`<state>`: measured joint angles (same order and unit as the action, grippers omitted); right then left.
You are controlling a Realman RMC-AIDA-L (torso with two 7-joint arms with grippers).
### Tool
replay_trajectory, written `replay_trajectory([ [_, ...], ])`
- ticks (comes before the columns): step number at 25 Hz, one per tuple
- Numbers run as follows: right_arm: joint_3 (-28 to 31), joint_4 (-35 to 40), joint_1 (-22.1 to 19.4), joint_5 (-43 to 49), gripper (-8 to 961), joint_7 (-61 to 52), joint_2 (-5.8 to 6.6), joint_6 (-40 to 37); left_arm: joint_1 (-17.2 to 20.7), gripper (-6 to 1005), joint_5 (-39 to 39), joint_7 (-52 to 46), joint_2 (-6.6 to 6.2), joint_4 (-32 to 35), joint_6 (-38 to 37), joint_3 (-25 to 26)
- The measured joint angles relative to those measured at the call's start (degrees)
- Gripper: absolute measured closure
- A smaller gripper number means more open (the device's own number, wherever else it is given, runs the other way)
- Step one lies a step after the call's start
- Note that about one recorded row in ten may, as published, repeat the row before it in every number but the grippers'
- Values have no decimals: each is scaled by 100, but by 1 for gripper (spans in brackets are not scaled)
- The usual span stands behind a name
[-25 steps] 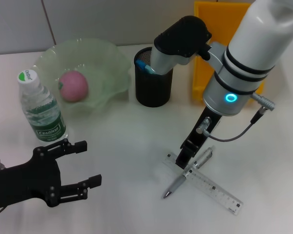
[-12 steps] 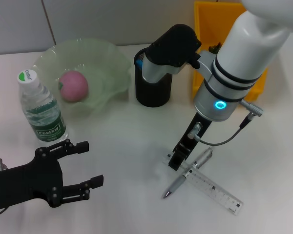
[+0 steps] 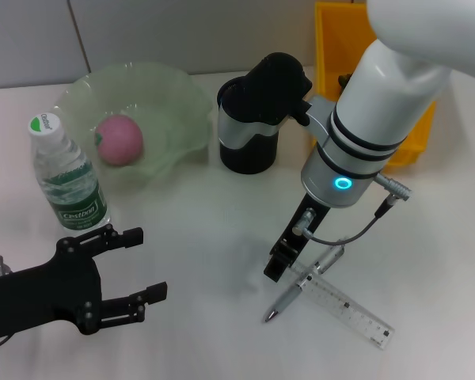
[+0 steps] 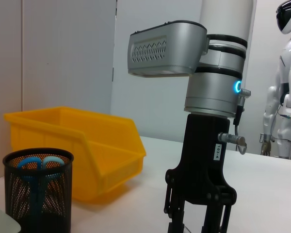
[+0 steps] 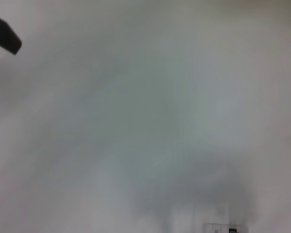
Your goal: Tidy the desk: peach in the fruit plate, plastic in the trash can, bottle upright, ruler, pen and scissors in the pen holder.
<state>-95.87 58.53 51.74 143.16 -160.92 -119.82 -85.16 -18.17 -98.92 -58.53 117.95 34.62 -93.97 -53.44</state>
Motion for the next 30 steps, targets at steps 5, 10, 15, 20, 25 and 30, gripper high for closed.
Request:
replay_trajectory([
  [5,-34,0,3,9,379,-33,1,62,-2,154,2,0,0,10,2,0],
  [10,-150,-23,3,34,379,-86,3,111,-3,154,3,0,0,18,2,0],
  [15,-161,-53,-2,40,379,-88,3,164,-3,154,2,-1,0,18,7,0],
  [20,-338,-53,-8,43,379,-136,3,228,-3,154,0,-1,0,18,11,0],
  [25,-432,-52,-2,45,380,-160,2,294,-3,154,-4,-1,0,10,20,0],
  [30,-447,-64,2,45,380,-167,2,331,-3,154,-5,-1,0,9,28,0],
])
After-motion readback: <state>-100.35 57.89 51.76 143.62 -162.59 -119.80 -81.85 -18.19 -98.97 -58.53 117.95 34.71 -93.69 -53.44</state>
